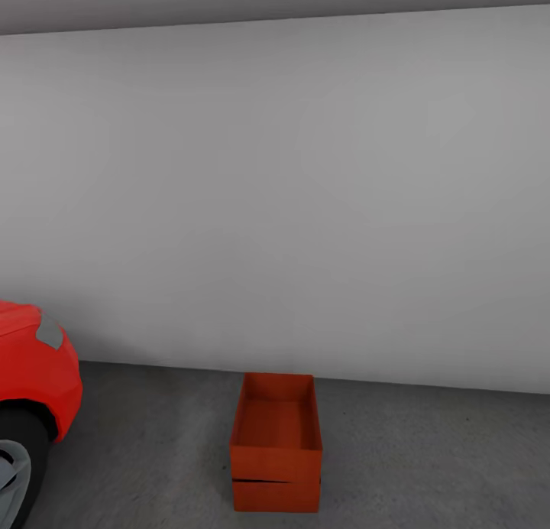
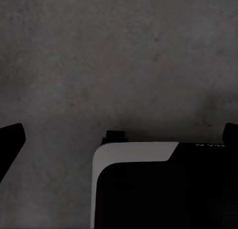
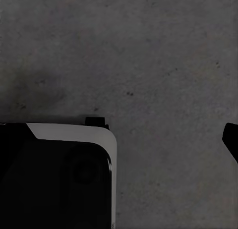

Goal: Move the two storage containers from the living room to the garage. In the garage, place one container on the floor and stack the other container on top of it (either order is fine).

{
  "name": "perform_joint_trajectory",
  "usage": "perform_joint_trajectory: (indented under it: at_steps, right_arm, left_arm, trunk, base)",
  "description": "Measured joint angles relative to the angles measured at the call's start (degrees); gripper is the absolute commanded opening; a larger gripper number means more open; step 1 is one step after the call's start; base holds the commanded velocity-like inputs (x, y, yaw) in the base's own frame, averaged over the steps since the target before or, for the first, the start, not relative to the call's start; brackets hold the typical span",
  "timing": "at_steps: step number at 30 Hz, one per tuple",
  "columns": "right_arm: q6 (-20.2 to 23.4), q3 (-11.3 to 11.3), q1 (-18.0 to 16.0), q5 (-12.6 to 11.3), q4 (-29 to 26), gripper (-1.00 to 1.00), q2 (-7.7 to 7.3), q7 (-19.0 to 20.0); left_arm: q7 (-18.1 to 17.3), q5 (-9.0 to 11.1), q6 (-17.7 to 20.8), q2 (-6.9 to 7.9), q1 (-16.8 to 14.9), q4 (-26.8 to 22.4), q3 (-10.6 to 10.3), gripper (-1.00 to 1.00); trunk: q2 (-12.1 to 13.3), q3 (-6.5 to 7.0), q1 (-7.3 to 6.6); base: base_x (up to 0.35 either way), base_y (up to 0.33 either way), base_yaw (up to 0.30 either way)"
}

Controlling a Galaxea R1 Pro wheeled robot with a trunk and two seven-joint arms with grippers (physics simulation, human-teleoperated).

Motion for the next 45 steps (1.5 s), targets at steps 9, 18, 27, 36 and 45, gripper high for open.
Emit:
perform_joint_trajectory:
  at_steps: [9,18,27,36,45]
  right_arm:
    - [0.0,0.0,0.0,0.0,0.0,1.00,-0.02,0.0]
    - [-0.1,0.3,0.0,0.2,-0.1,1.00,-0.17,-0.1]
    - [0.2,0.6,0.0,0.3,-0.1,1.00,-0.20,0.0]
    - [0.2,0.4,0.0,0.1,-0.1,1.00,-0.18,-0.2]
    - [0.6,0.5,0.0,0.1,-0.1,1.00,-0.11,-0.3]
  left_arm:
    - [0.0,0.0,-0.9,1.76,0.4,0.0,0.0,1.00]
    - [0.0,-0.1,-1.2,3.09,0.8,0.0,0.0,1.00]
    - [0.0,-0.9,-1.2,2.78,0.8,-0.2,-0.2,1.00]
    - [0.0,-0.8,-1.2,2.70,0.8,-0.3,-0.2,1.00]
    - [0.0,-0.7,-1.2,2.78,0.8,-0.4,-0.1,1.00]
  trunk:
    - [0.0,0.00,0.00]
    - [0.0,0.00,0.00]
    - [0.0,0.00,0.00]
    - [0.0,0.00,0.00]
    - [0.0,0.00,0.00]
  base:
    - [0.000,0.000,0.000]
    - [0.000,0.000,0.000]
    - [0.000,0.000,0.000]
    - [0.000,0.000,0.000]
    - [0.000,0.000,0.000]
